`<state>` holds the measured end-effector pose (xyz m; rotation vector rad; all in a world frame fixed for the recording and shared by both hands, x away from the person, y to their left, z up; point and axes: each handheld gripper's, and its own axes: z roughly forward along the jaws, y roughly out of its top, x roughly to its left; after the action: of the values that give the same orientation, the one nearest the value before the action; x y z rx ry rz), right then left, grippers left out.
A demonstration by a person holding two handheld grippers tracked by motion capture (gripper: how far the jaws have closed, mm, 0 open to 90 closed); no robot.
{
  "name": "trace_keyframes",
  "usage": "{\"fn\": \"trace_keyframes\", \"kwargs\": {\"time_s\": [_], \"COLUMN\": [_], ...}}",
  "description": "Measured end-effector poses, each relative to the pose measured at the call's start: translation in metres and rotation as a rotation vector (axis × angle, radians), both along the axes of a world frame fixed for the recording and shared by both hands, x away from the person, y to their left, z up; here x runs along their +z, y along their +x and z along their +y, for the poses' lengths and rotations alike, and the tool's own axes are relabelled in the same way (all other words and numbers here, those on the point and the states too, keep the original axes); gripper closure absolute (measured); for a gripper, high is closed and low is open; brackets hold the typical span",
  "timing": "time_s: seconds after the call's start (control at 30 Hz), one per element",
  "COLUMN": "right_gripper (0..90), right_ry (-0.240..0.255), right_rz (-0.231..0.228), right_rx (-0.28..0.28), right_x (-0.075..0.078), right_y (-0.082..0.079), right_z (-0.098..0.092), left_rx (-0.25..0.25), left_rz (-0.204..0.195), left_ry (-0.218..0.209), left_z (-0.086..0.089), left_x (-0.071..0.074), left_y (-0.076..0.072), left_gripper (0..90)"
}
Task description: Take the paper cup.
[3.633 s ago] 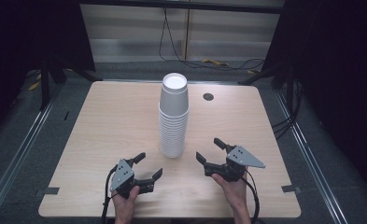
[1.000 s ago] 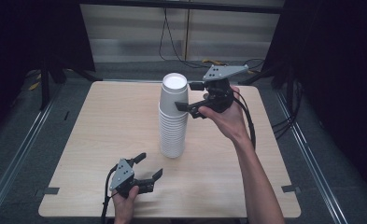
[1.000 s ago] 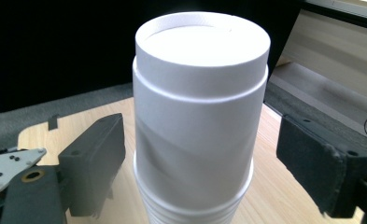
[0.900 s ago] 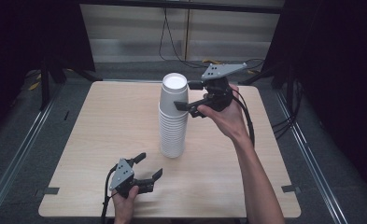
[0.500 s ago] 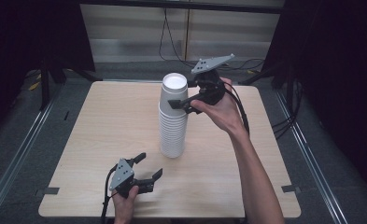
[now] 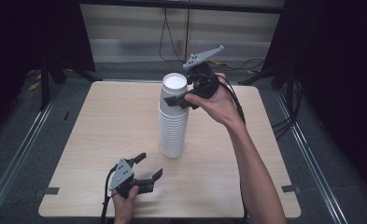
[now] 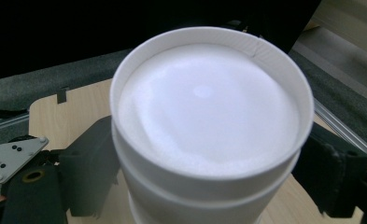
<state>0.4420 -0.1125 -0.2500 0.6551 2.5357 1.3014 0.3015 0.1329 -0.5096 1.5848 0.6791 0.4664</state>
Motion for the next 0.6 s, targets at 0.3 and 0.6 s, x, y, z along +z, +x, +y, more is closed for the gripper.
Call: {"fn": "trace_keyframes", "kwargs": {"time_s": [0.3,0.6], "right_gripper": [19.2,20.2], "right_ry": [-0.042,-0.059], "right_rz": [0.016,0.020], "right_rx": [0.012,0.015], "right_x": [0.0059,0.0089], "right_y": [0.0043,0.0053], "right_z": [0.0080,0.0099], "left_rx": [-0.003,-0.005], "left_rz": [0.002,0.000], "left_ry": [-0.005,-0.006], "left_z": [0.0005,0.0005], "left_x": [-0.0001,-0.0002], "left_y": [-0.0002,-0.0003], "left_gripper": [15.7,15.7]}}
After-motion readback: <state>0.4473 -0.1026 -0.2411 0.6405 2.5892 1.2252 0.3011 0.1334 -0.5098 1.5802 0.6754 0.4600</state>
